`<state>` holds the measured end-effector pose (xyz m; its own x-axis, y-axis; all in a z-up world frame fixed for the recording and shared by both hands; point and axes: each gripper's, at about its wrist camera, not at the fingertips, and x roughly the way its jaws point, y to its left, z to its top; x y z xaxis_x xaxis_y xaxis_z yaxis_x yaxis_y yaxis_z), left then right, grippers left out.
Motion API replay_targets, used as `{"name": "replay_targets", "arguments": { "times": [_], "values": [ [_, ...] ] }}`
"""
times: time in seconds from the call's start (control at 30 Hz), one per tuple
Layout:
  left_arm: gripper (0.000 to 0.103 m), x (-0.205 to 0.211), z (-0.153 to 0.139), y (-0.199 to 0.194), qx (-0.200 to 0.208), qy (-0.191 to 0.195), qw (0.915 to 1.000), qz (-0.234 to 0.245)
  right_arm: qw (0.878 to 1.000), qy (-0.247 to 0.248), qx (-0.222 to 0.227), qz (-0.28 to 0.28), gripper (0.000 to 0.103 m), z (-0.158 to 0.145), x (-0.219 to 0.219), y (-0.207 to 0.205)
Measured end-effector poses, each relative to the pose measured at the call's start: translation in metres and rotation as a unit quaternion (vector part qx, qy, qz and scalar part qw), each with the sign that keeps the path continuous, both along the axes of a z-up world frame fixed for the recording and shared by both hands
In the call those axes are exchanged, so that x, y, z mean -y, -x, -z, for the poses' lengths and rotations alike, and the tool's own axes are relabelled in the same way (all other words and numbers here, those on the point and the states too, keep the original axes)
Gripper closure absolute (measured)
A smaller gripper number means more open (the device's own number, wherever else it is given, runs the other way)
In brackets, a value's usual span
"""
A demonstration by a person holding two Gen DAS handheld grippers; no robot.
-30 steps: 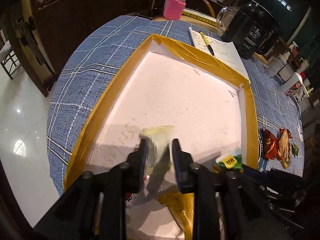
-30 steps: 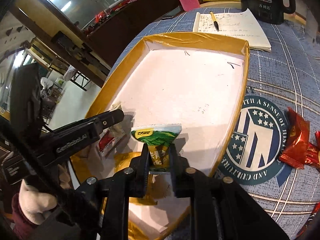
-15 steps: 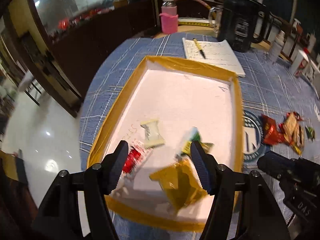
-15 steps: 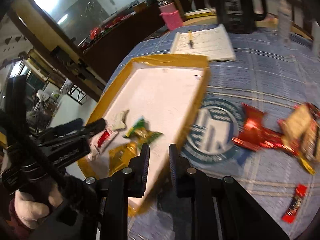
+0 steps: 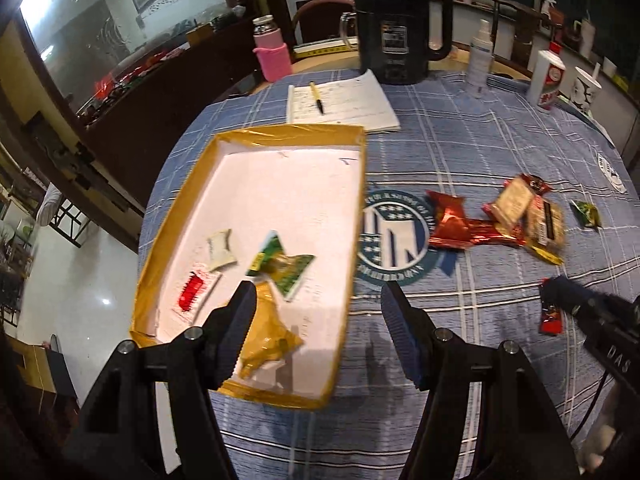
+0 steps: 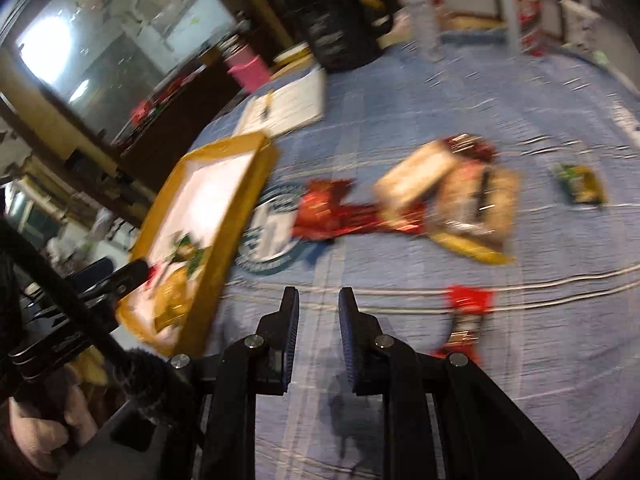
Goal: Organize snacks
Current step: 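Carry the white bar and green packet into the tray and release both, then grasp the red candy pouch with the left tool while the right grasps a red candy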
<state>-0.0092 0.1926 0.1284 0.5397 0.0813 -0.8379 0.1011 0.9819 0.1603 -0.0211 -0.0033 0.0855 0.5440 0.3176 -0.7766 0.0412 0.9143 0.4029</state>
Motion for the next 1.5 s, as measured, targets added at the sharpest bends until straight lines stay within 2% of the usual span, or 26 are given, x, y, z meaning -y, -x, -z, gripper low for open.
{"name": "replay_targets", "arguments": {
  "times": [0.1,0.23,0.27,0.33,0.5,0.57,0.63,0.87,0.93,1.0,1.07,1.17,1.2,1.23,1.27,1.3,1.33,1.4,1.43,1.5],
  "values": [
    [0.038,0.013,0.001,0.004,-0.003,0.003,1.0000,0.004,0.998,0.040,0.028,0.040,0.083,-0.005,0.021,0.010],
    [0.038,0.027,0.002,0.010,-0.010,0.015,0.9998,0.012,0.993,0.051,0.066,0.089,0.082,-0.011,0.047,0.021],
    [0.038,0.029,0.003,0.011,-0.010,0.017,0.9997,0.012,0.992,0.041,0.072,0.091,0.081,-0.010,0.053,0.021],
    [0.038,0.034,0.003,0.013,-0.011,0.016,0.9997,0.012,0.994,0.029,0.057,0.092,0.080,-0.008,0.064,0.018],
    [0.038,0.042,0.003,0.016,-0.012,0.018,0.9997,0.013,0.990,-0.080,0.044,0.106,0.080,0.003,0.090,0.017],
    [0.038,0.045,0.002,0.017,-0.011,0.015,0.9997,0.015,0.989,-0.099,0.040,0.106,0.080,0.005,0.092,0.017],
    [0.038,0.048,0.003,0.018,-0.011,0.014,0.9997,0.016,0.990,-0.088,0.032,0.105,0.080,0.007,0.092,0.016],
    [0.037,0.056,0.013,0.015,-0.018,0.018,0.9996,0.013,0.993,0.036,0.014,0.113,0.080,0.010,0.102,0.010],
    [0.035,0.059,0.016,0.013,-0.016,0.025,0.9994,0.016,0.992,0.079,0.009,0.102,0.080,0.011,0.108,0.006],
    [0.028,0.060,0.017,0.010,-0.012,0.036,0.9992,0.016,0.988,0.126,0.011,0.087,0.081,0.007,0.120,-0.004],
    [0.027,0.060,0.017,0.008,-0.003,0.039,0.9991,0.014,0.976,0.200,0.022,0.085,0.081,-0.005,0.140,-0.019],
    [0.027,0.059,0.020,0.006,-0.002,0.045,0.9988,0.020,0.937,0.331,0.042,0.105,0.081,-0.032,0.172,-0.039],
    [0.027,0.061,0.026,0.004,-0.012,0.043,0.9988,0.021,0.918,0.376,0.047,0.117,0.080,-0.041,0.181,-0.042],
    [0.027,0.061,0.031,0.002,-0.022,0.041,0.9987,0.022,0.906,0.403,0.050,0.122,0.079,-0.045,0.185,-0.042],
    [0.027,0.063,0.038,0.000,-0.041,0.039,0.9981,0.024,0.902,0.411,0.050,0.122,0.077,-0.048,0.186,-0.041],
    [0.027,0.064,0.043,-0.002,-0.051,0.041,0.9976,0.025,0.908,0.399,0.046,0.119,0.072,-0.047,0.186,-0.037],
    [0.027,0.065,0.048,-0.004,-0.058,0.042,0.9970,0.028,0.921,0.371,0.039,0.112,0.067,-0.044,0.184,-0.033],
    [0.027,0.070,0.052,-0.007,-0.059,0.025,0.9974,0.032,0.957,0.278,0.013,0.079,0.066,-0.027,0.172,-0.024],
    [0.027,0.071,0.053,-0.008,-0.056,0.014,0.9978,0.031,0.969,0.240,-0.005,0.061,0.066,-0.015,0.161,-0.020],
    [0.027,0.073,0.054,-0.011,-0.048,-0.007,0.9983,0.031,0.982,0.183,-0.032,0.027,0.066,0.010,0.135,-0.010]
  ]
}}
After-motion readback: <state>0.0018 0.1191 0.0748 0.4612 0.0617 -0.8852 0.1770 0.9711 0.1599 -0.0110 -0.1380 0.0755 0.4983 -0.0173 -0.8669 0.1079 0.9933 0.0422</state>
